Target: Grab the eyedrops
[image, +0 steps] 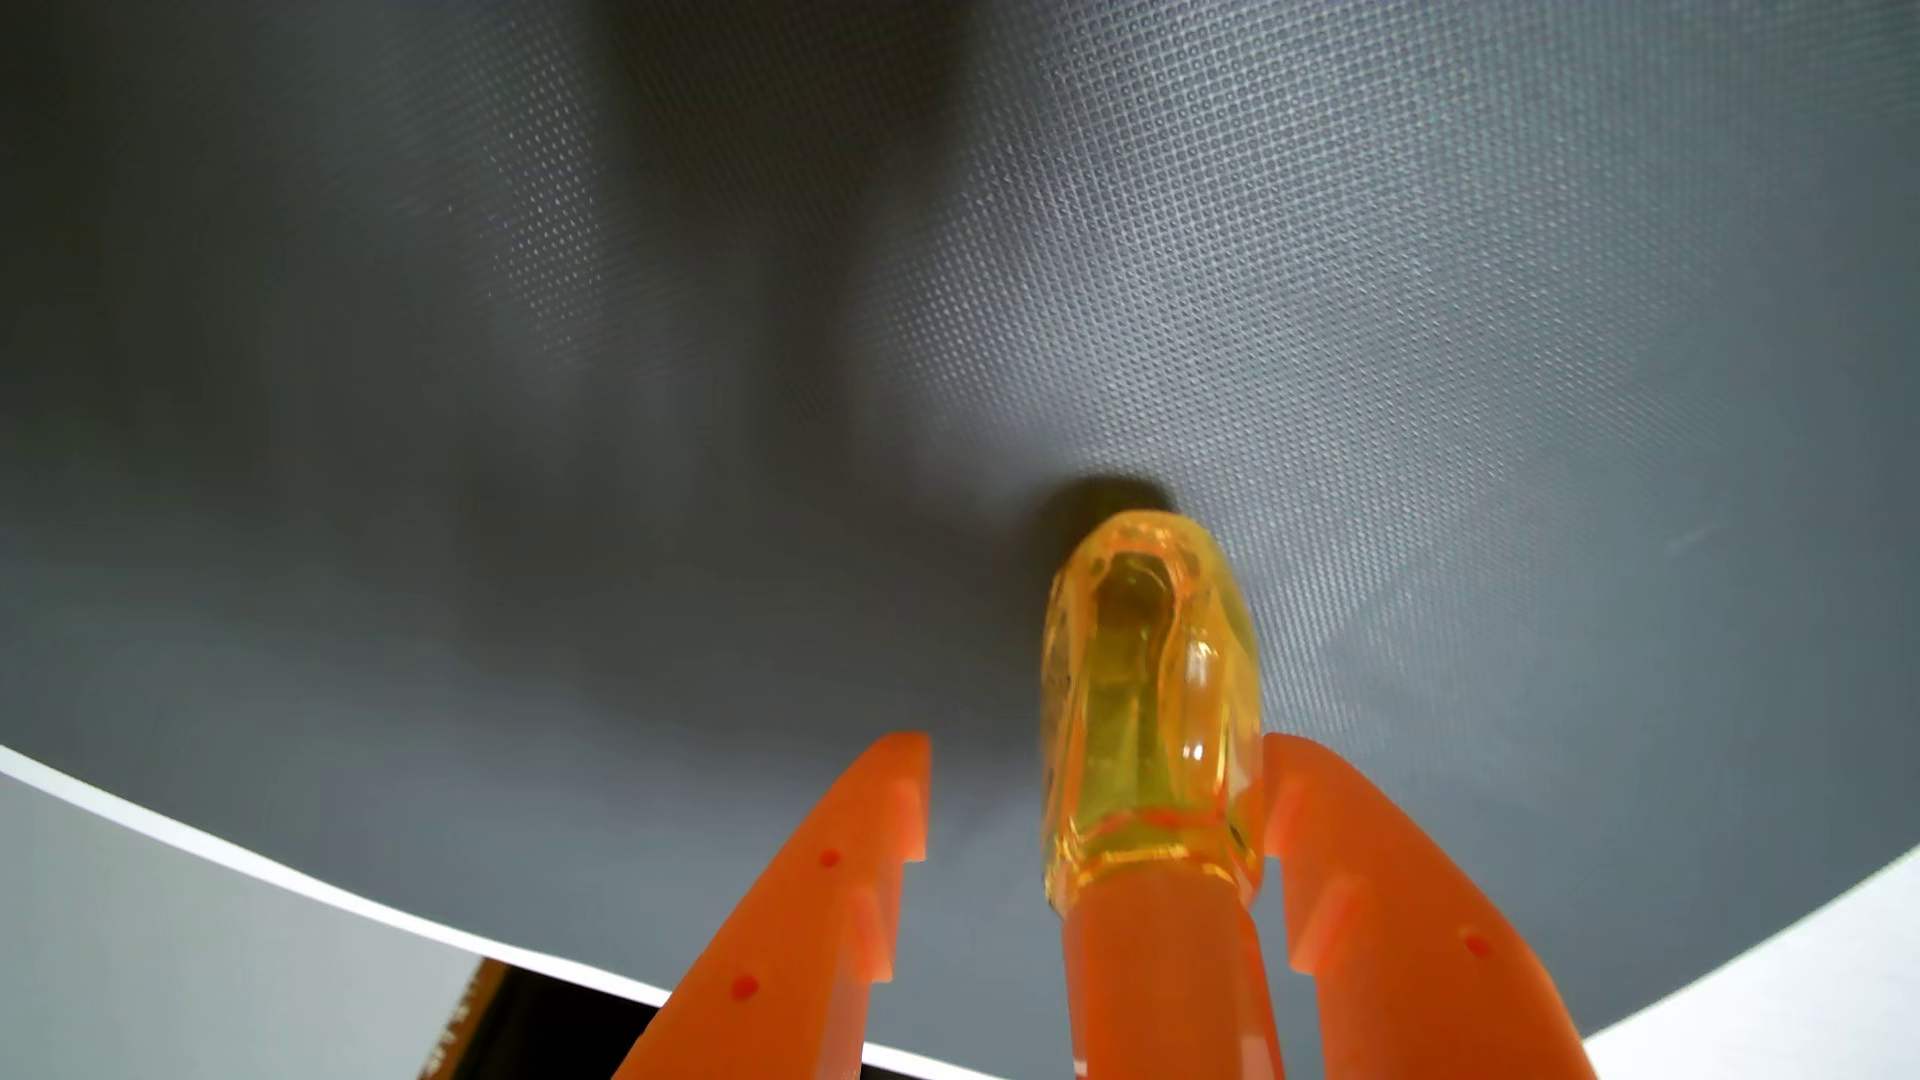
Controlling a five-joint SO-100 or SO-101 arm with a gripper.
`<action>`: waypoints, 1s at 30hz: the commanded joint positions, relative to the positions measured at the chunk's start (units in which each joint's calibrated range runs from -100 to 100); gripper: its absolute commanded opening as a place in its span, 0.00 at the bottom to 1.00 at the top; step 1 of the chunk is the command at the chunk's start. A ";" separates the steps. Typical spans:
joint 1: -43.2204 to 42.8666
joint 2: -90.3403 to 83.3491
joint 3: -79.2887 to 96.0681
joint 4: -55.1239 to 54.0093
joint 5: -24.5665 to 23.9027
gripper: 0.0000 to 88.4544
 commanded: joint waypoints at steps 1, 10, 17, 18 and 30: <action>-0.68 -0.04 -2.06 -0.03 -0.41 0.21; -0.68 0.21 -1.79 -0.20 -0.46 0.20; -0.68 0.30 -1.70 -0.20 -1.19 0.12; -0.76 0.30 -1.70 -0.20 -1.19 0.12; -1.34 0.21 -1.70 -1.33 -3.03 0.01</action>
